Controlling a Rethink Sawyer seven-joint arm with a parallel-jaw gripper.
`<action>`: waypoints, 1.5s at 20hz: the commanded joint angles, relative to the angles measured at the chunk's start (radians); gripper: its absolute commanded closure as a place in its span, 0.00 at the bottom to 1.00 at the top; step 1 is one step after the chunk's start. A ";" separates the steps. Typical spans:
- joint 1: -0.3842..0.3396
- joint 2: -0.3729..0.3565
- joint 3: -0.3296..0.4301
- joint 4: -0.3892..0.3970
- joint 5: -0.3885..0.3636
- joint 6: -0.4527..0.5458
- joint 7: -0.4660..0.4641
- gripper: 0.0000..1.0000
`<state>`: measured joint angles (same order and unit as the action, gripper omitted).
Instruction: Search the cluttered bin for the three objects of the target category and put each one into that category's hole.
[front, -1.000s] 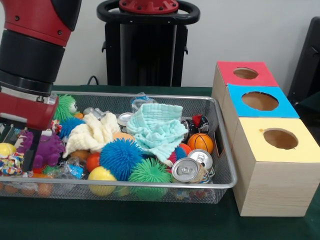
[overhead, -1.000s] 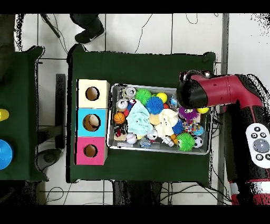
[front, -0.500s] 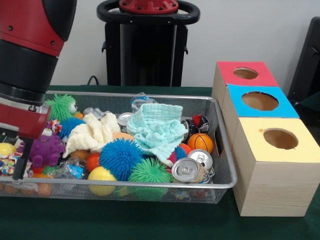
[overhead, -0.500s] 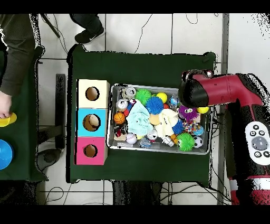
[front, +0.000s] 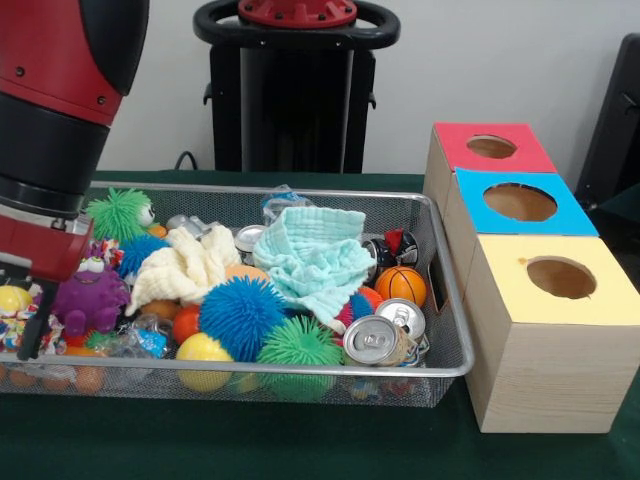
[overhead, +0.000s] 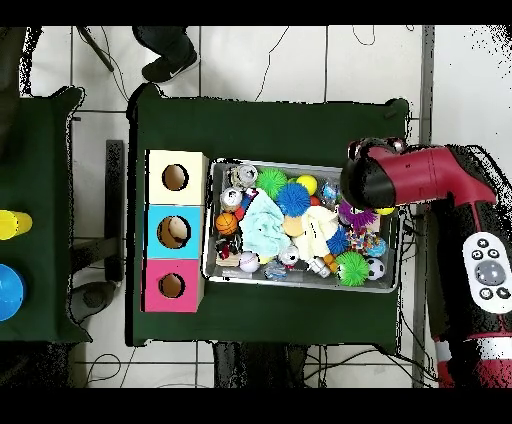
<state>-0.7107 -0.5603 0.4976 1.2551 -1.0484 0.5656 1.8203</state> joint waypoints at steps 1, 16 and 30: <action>0.018 -0.037 -0.086 0.124 -0.065 -0.034 -0.095 0.00; 0.037 -0.162 -0.107 0.210 0.036 0.059 -0.115 0.00; 0.123 -0.148 -0.171 0.246 0.078 -0.103 0.165 0.00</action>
<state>-0.6182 -0.7344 0.3580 1.3885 -1.0199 0.5396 1.8203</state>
